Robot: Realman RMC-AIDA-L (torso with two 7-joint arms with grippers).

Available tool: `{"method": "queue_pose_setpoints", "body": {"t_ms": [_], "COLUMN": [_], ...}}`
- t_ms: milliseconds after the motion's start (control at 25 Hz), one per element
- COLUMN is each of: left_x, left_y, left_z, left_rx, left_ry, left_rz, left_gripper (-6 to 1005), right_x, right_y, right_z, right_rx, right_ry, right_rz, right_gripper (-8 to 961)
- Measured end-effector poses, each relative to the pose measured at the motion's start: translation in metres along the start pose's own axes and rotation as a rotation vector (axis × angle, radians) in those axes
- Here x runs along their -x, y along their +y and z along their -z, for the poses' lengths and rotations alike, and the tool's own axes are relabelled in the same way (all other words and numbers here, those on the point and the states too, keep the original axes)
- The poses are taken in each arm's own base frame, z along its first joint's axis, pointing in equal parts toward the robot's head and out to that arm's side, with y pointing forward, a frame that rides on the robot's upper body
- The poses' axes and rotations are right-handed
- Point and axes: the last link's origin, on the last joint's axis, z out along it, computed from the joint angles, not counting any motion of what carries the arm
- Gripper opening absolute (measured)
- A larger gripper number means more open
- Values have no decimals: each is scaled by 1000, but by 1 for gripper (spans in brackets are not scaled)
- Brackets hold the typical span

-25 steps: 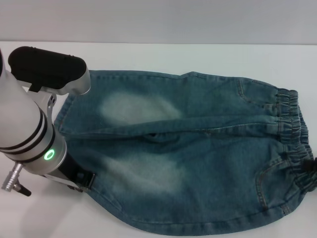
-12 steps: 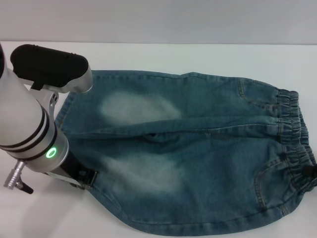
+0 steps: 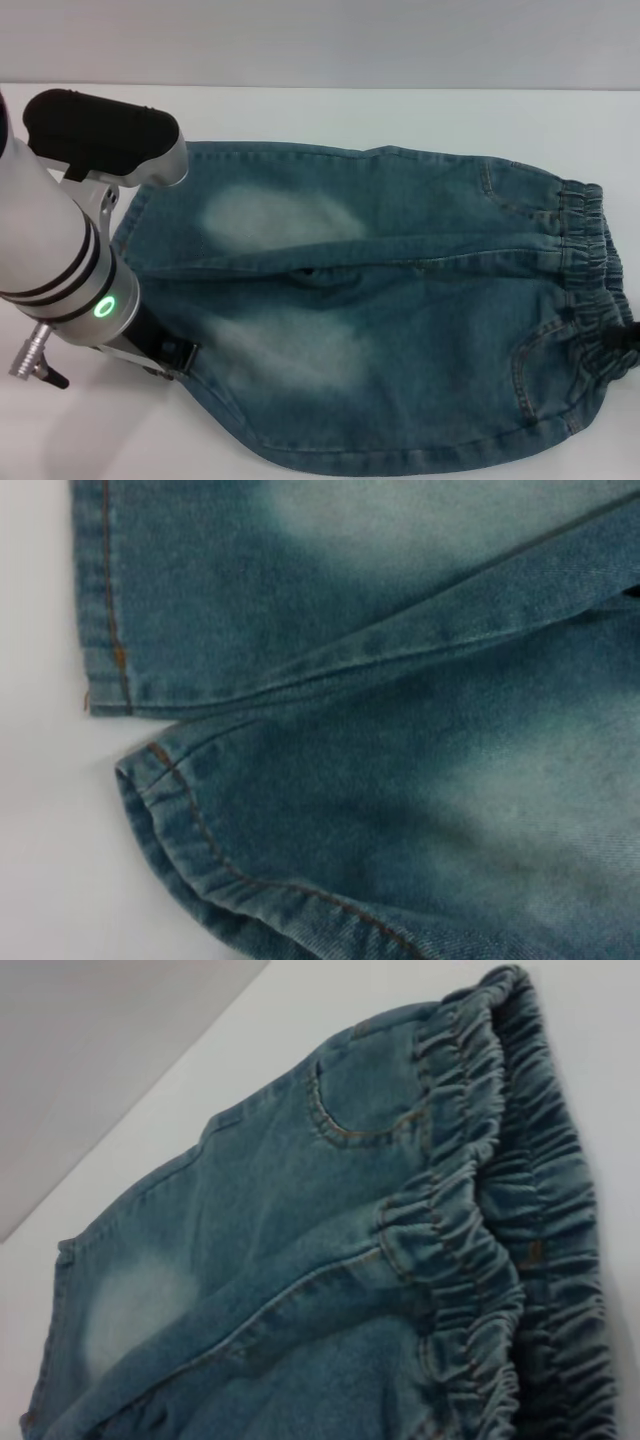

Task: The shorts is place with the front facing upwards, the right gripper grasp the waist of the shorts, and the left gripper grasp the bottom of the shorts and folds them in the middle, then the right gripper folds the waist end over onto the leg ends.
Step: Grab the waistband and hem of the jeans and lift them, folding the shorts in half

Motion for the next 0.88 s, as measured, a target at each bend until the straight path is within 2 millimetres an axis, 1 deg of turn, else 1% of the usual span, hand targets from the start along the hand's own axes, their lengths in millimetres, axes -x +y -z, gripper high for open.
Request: {"method": "queue_pose_setpoints", "body": {"t_ms": [320,560,880], "left_x": [-2,-3,-8], "left_y": [0,-3,-10], "left_z": [1,1,2], "left_rx": [2,6,8], "left_ry": [9,23,58], "left_rz": [2,16,31], "left_gripper": [116,118,120], "right_x": [5,11,18], "right_y": [7,19,20], "right_z": [-2,-1,4], "right_rx": [27,95,117], "right_ry": [-2,-25,-79], "right_rz": [23,44,53], "right_gripper": [12,13,12]}}
